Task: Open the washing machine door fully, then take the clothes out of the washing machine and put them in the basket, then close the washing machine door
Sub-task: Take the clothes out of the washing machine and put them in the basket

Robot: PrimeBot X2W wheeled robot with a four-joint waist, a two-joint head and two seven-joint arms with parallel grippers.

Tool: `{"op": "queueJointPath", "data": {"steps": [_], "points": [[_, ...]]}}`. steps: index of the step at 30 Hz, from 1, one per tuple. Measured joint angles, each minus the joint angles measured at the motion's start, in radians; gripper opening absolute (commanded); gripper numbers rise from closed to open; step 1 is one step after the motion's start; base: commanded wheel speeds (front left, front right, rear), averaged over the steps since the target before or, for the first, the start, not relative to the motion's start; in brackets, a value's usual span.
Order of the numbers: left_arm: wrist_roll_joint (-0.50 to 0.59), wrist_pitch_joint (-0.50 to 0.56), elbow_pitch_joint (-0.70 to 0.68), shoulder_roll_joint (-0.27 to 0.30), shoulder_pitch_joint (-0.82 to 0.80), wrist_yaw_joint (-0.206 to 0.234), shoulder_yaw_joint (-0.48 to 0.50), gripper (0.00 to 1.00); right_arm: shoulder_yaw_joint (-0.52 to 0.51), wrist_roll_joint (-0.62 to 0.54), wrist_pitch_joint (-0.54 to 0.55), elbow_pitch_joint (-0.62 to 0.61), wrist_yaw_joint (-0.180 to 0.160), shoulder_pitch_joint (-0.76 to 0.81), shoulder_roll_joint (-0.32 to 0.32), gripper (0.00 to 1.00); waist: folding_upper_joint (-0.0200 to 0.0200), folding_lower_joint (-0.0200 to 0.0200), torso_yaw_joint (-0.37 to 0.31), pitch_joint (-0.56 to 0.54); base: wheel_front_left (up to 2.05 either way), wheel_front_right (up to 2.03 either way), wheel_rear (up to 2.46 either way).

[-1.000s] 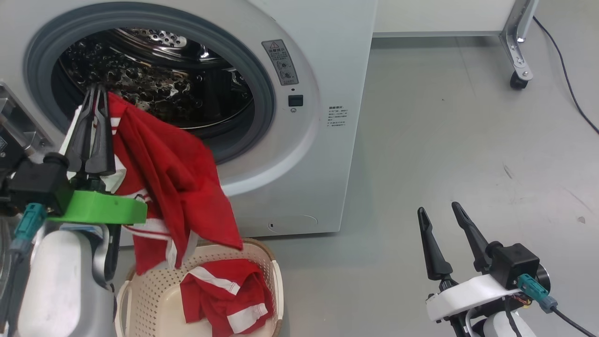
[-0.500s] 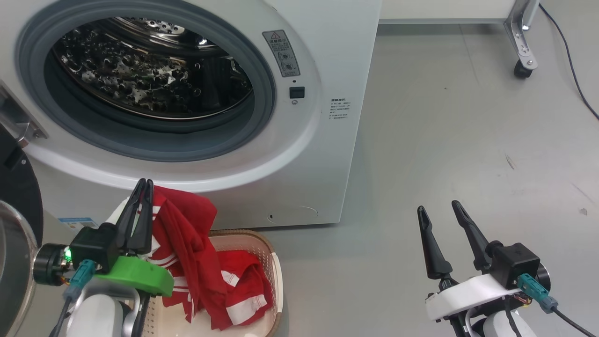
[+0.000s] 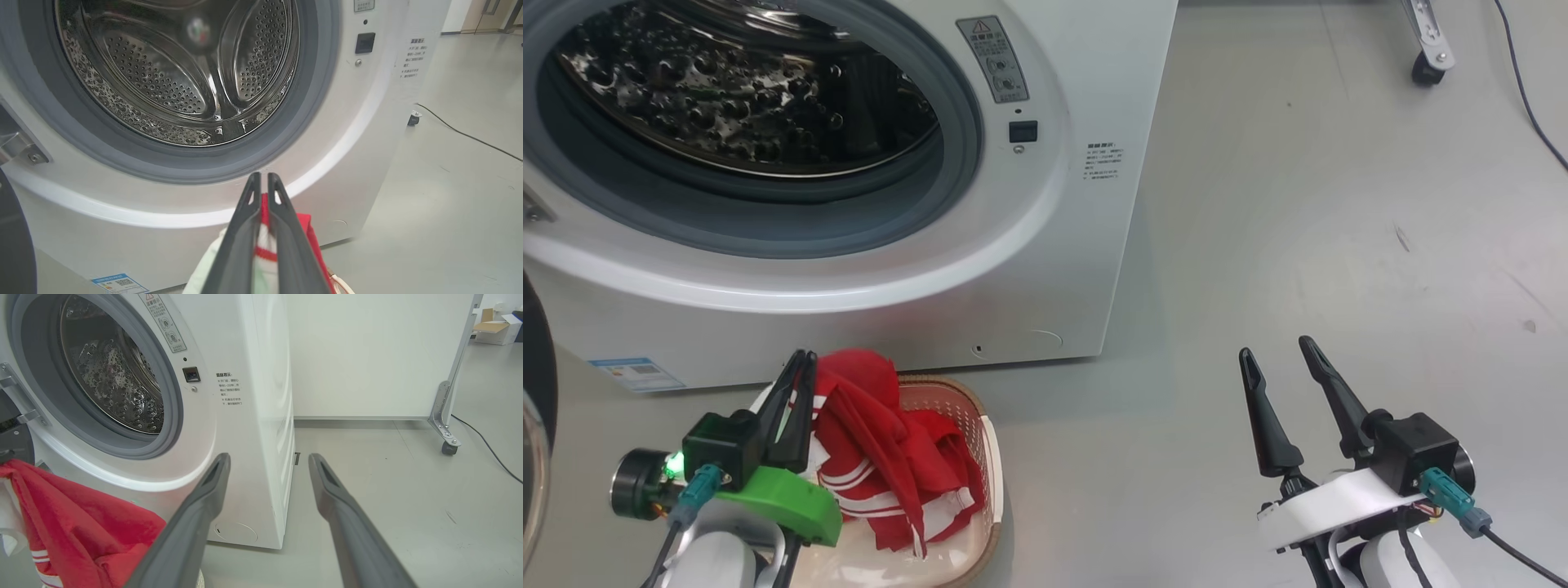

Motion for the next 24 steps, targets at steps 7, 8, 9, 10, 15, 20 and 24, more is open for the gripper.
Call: {"op": "queueJointPath", "data": {"steps": [7, 8, 9, 10, 15, 20, 24], "points": [[0.0, 0.009, 0.066, 0.0, -0.001, 0.0, -0.019, 0.0, 0.005, -0.001, 0.0, -0.001, 0.0, -0.013, 0.001, 1.0, 0.0, 0.0, -0.024, 0.04, 0.0, 0.0, 0.0], [0.0, 0.009, 0.076, 0.001, -0.001, 0.0, -0.021, 0.0, 0.007, -0.002, 0.0, -0.002, 0.0, -0.015, 0.001, 1.0, 0.0, 0.0, -0.028, 0.046, 0.0, 0.0, 0.0], [0.0, 0.009, 0.086, 0.001, -0.002, 0.0, -0.022, 0.0, 0.007, -0.003, 0.0, -0.002, 0.0, -0.019, 0.002, 1.0, 0.0, 0.0, -0.032, 0.052, 0.0, 0.0, 0.0], [0.0, 0.009, 0.094, 0.002, -0.002, 0.0, -0.024, 0.0, 0.007, -0.003, 0.0, -0.003, 0.0, -0.024, 0.002, 1.0, 0.0, 0.0, -0.036, 0.058, 0.0, 0.0, 0.0], [0.0, 0.028, 0.153, 0.008, -0.006, 0.0, -0.042, 0.0, 0.006, -0.006, 0.0, -0.007, 0.0, -0.037, 0.002, 1.0, 0.0, 0.0, -0.055, 0.092, 0.0, 0.0, 0.0], [-0.001, 0.045, 0.238, 0.024, -0.031, -0.001, -0.035, 0.0, 0.006, -0.009, 0.0, -0.012, 0.003, -0.055, 0.003, 1.0, 0.0, 0.0, -0.07, 0.129, 0.0, 0.0, 0.0], [-0.006, 0.055, 0.297, 0.04, -0.054, -0.001, -0.014, 0.0, 0.005, -0.014, 0.0, -0.018, 0.003, -0.069, 0.003, 1.0, 0.0, 0.0, -0.081, 0.157, 0.0, 0.0, 0.0]]}}
